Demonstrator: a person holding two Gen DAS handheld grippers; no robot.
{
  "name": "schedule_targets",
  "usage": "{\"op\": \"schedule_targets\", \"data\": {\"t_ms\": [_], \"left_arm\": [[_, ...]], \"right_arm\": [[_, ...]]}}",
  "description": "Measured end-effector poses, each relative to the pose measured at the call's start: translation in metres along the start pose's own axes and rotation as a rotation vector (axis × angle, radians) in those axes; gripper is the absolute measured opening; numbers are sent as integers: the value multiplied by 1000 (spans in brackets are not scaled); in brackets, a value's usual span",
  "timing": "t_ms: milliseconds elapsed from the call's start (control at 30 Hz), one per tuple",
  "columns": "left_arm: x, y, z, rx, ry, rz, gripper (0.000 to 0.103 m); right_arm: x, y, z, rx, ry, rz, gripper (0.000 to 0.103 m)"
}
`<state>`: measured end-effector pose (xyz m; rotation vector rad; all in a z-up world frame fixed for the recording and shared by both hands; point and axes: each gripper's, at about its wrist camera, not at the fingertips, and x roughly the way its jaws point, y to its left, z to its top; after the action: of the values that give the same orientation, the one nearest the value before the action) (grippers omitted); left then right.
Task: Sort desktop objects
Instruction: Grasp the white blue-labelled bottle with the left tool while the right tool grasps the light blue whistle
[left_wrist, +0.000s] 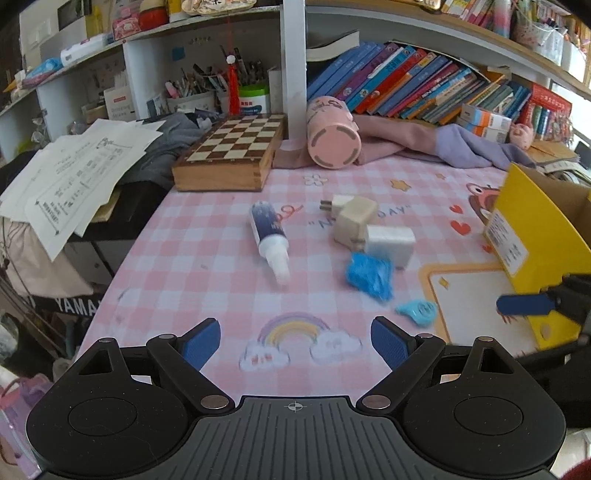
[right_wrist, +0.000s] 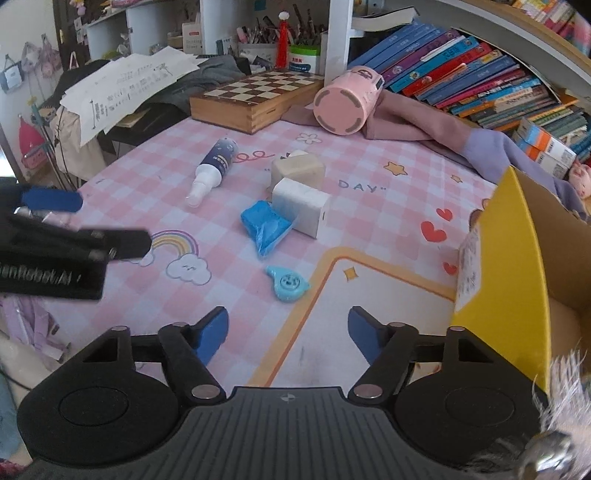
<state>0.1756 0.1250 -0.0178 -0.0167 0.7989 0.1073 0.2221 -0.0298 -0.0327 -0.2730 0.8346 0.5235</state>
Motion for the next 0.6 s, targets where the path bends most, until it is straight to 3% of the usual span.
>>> {"op": "schedule_targets", "data": {"t_ms": [133,600], "left_arm": [[23,4,16,5,3,10,91],[101,17,58,-9,34,34,91]], "right_arm": [[18,-3,8,-6,18,10,58],[60,-19,20,26,78,25,42]]}}
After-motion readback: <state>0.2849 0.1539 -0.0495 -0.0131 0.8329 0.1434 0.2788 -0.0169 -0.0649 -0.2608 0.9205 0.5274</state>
